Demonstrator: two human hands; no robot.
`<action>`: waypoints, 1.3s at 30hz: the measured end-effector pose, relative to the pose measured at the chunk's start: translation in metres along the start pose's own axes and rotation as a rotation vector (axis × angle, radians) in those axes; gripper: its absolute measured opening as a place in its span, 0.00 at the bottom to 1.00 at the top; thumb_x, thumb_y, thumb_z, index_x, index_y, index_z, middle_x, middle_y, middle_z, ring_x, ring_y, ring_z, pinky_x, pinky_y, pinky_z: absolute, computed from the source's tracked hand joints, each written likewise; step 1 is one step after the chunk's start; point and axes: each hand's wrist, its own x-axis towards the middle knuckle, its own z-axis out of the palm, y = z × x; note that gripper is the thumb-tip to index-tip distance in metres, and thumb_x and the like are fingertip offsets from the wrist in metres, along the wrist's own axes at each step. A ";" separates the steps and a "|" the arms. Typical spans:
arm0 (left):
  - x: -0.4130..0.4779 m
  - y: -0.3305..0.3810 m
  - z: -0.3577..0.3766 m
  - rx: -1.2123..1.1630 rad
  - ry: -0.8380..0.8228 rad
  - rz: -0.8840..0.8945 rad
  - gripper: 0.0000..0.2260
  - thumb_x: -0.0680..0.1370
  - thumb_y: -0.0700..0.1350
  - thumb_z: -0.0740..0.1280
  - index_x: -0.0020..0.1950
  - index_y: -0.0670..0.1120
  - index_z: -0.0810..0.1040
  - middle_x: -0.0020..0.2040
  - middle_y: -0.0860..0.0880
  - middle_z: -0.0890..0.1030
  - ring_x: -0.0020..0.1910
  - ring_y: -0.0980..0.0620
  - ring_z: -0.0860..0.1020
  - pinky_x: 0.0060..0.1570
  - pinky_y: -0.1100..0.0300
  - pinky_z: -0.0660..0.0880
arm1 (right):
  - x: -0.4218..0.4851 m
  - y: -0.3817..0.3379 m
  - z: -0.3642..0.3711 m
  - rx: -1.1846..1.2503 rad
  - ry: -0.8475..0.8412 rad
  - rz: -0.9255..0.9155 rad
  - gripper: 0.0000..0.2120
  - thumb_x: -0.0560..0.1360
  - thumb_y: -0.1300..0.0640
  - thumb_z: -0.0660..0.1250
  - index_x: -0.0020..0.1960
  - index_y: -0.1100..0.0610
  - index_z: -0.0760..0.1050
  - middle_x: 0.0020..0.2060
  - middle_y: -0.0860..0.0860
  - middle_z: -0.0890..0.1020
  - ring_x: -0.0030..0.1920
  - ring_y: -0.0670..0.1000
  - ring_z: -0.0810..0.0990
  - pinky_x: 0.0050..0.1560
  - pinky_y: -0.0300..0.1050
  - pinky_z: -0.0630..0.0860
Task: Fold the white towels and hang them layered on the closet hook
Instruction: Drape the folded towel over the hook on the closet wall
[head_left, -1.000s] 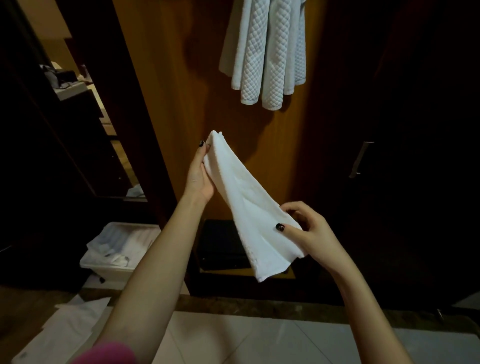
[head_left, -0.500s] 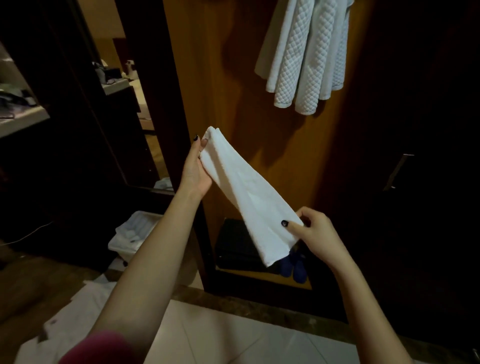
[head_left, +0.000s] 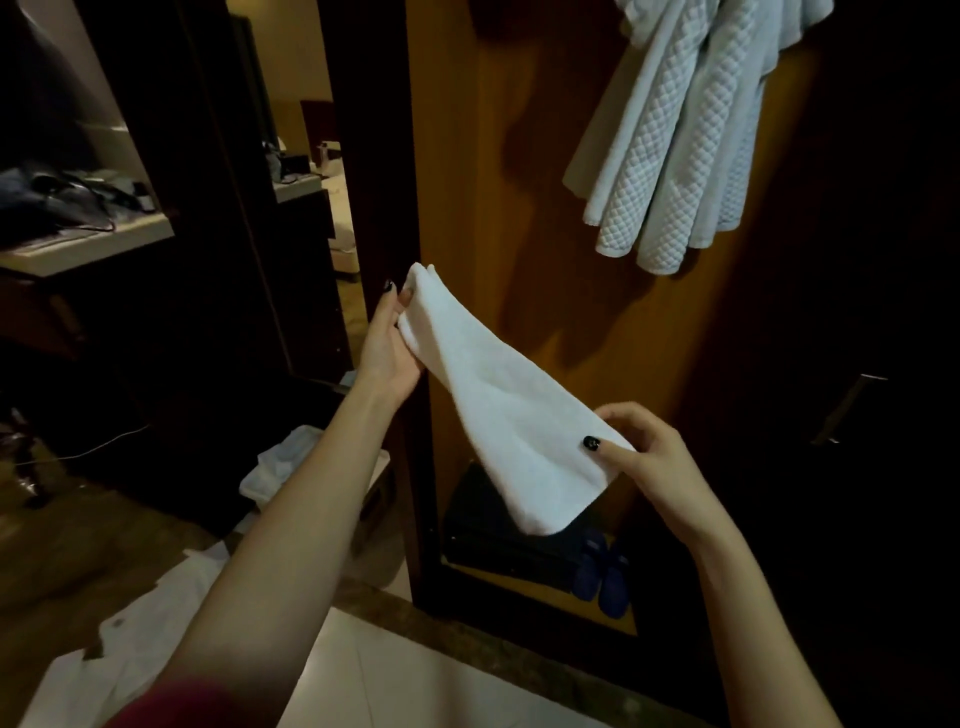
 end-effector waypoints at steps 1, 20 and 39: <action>0.001 0.001 0.000 0.012 0.011 0.004 0.19 0.80 0.55 0.63 0.65 0.45 0.75 0.62 0.44 0.80 0.62 0.47 0.78 0.62 0.51 0.74 | -0.002 0.001 -0.001 -0.011 -0.014 -0.035 0.15 0.75 0.63 0.71 0.56 0.46 0.81 0.52 0.37 0.82 0.52 0.39 0.80 0.45 0.34 0.77; -0.002 0.000 0.058 0.284 -0.059 0.008 0.24 0.82 0.46 0.63 0.76 0.42 0.61 0.69 0.40 0.72 0.66 0.44 0.75 0.65 0.48 0.73 | 0.012 0.020 0.074 -0.396 -0.236 0.223 0.27 0.73 0.33 0.64 0.41 0.60 0.75 0.40 0.50 0.78 0.32 0.44 0.75 0.28 0.31 0.67; 0.007 -0.029 0.018 0.221 0.145 -0.028 0.16 0.82 0.43 0.63 0.67 0.38 0.74 0.60 0.39 0.80 0.58 0.43 0.80 0.60 0.49 0.76 | -0.003 0.048 0.007 0.156 0.292 0.256 0.23 0.78 0.52 0.69 0.48 0.75 0.75 0.37 0.61 0.78 0.39 0.57 0.76 0.41 0.52 0.69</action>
